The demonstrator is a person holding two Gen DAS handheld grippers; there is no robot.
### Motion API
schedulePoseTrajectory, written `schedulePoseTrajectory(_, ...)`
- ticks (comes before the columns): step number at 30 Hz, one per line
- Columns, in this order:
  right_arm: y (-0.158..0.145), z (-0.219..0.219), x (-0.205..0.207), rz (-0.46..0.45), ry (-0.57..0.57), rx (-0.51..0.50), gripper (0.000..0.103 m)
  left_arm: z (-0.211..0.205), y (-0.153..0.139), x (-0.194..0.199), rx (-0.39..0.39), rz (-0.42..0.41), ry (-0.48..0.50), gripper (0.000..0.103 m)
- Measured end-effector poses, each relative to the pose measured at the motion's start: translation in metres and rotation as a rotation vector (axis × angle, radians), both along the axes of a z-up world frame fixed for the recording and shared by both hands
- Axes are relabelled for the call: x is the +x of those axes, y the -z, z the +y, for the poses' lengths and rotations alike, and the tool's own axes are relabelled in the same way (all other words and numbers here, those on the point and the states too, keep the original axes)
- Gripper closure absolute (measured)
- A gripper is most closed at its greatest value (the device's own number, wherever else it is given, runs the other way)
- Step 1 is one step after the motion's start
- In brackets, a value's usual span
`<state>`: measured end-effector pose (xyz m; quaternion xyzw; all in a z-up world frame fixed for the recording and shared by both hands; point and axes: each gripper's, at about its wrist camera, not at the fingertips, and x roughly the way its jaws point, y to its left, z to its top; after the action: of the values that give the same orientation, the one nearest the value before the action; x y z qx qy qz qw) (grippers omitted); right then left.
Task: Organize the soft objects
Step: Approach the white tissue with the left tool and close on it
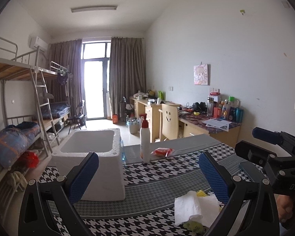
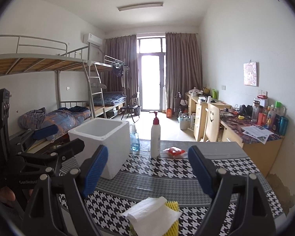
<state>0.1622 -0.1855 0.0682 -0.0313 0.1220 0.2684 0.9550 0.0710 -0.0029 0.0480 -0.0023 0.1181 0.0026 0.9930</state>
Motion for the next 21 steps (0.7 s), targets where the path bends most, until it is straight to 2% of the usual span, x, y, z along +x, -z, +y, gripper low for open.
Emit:
schedulePoseTrajectory(6, 0.010, -0.006, -0.006, 0.001, 0.030, 0.003, 0.016, -0.008, 0.008, -0.002, 0.014, 0.001, 0.019, 0.001)
schedulePoseTrajectory(11, 0.019, -0.015, -0.008, 0.004, 0.060, 0.000, 0.016, -0.016, 0.016, 0.001, 0.003, 0.027, 0.053, 0.001)
schedulePoseTrajectory(21, 0.035, -0.035, -0.006, 0.034, 0.130, 0.018, 0.016, -0.034, 0.036, 0.007, 0.042, 0.074, 0.100, 0.001)
